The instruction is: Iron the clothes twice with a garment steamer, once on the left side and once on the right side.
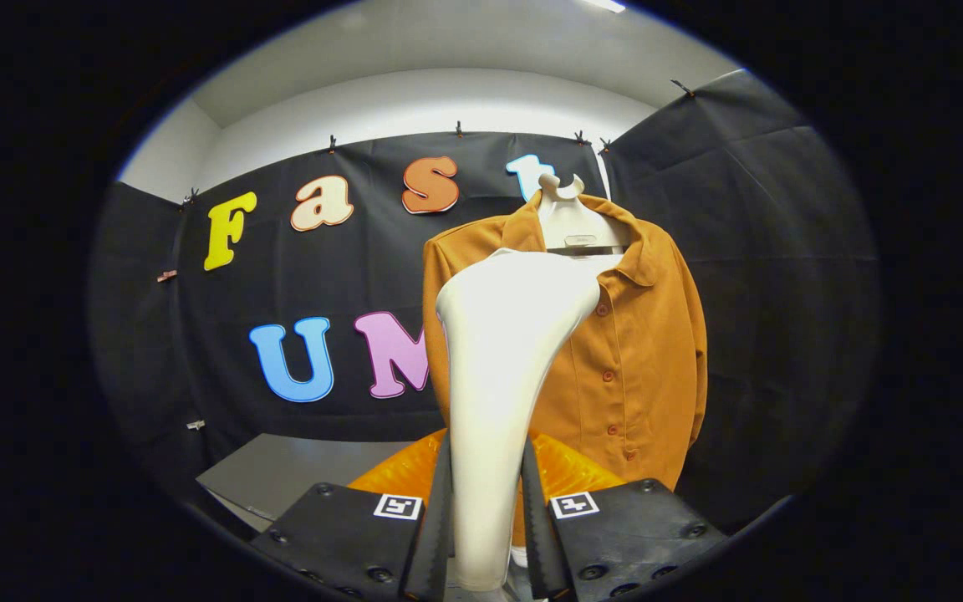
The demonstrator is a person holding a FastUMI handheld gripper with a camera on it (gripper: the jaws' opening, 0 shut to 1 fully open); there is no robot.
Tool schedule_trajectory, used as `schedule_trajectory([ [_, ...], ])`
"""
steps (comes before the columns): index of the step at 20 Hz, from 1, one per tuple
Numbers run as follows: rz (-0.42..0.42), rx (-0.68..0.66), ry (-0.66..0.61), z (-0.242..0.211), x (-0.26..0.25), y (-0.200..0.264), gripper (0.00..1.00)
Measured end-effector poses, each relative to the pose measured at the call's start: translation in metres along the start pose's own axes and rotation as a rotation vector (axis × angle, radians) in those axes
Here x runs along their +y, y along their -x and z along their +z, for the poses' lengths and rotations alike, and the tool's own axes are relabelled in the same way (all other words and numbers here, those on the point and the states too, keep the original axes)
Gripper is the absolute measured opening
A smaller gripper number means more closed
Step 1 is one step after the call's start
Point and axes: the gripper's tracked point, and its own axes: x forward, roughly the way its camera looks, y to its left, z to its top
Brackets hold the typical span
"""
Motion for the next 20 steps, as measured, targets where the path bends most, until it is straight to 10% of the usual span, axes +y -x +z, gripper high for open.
schedule_trajectory([
  [20,0.176,0.274,-0.143,-0.114,-0.067,-0.109,0.42],
])
